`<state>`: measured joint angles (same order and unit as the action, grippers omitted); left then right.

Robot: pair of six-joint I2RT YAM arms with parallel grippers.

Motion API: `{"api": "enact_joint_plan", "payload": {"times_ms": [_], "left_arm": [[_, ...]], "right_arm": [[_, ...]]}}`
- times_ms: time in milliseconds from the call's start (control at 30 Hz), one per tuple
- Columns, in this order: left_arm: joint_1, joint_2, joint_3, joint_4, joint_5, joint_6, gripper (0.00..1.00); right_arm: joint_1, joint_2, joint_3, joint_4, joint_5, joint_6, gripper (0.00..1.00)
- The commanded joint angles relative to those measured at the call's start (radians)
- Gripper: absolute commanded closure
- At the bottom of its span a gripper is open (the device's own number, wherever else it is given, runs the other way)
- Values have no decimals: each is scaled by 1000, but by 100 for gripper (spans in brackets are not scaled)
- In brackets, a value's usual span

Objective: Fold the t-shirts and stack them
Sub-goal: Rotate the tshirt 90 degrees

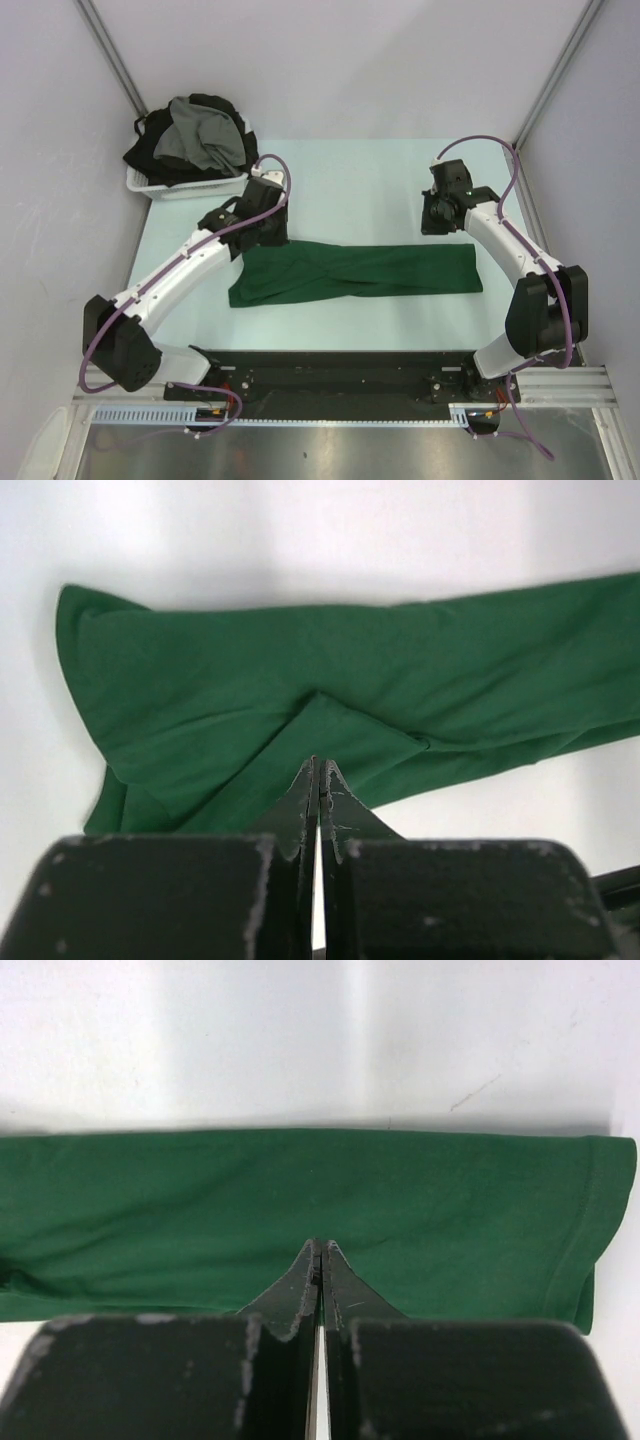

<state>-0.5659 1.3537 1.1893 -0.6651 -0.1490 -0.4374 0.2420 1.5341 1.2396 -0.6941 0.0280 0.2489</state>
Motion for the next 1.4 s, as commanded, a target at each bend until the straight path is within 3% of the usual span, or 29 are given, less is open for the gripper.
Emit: {"api": "enact_joint_plan", "payload": {"times_ms": [0,600,900,1367], "left_arm": [[-22,1,-62,32,23,-30,100],[-37,186,-79,-45,-46,-104,100],[-37,364,13,-129,-103,-118,100],[-34,571,127,-108,-83,-92,100]], "right_arm": [[-1,1,-6,4,-11,-10,100],[-10,1,-100,-35,49,0,100],[-26,26,-29,-53,41,-16,100],[-50,12,-66,-58,33,-10,100]]}}
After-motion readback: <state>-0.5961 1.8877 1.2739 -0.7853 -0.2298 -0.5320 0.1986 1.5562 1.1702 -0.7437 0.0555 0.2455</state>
